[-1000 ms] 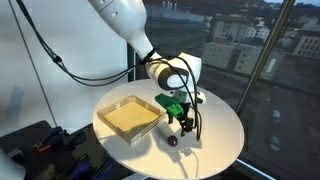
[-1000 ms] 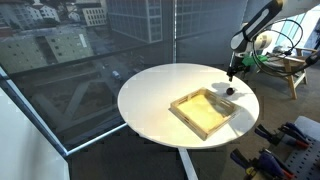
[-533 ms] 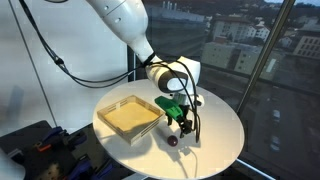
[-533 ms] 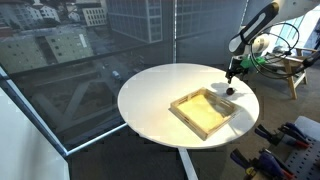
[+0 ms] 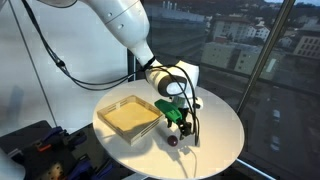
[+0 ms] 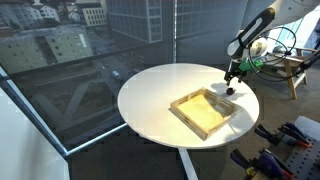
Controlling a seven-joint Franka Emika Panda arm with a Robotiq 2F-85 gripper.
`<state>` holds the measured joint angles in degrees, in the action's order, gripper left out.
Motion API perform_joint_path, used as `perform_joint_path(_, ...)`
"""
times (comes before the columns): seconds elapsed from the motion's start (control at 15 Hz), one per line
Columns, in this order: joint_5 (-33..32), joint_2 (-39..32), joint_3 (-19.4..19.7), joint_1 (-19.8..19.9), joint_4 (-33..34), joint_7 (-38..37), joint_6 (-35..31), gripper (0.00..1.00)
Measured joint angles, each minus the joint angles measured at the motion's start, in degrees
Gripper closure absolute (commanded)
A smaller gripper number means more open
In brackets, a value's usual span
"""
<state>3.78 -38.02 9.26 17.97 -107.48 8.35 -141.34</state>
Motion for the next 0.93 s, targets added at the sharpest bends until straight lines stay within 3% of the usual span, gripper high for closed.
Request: perform_joint_path(0.93,0.0,-4.64,-0.63,0.0,2.82,-0.02,-1.51,0.0)
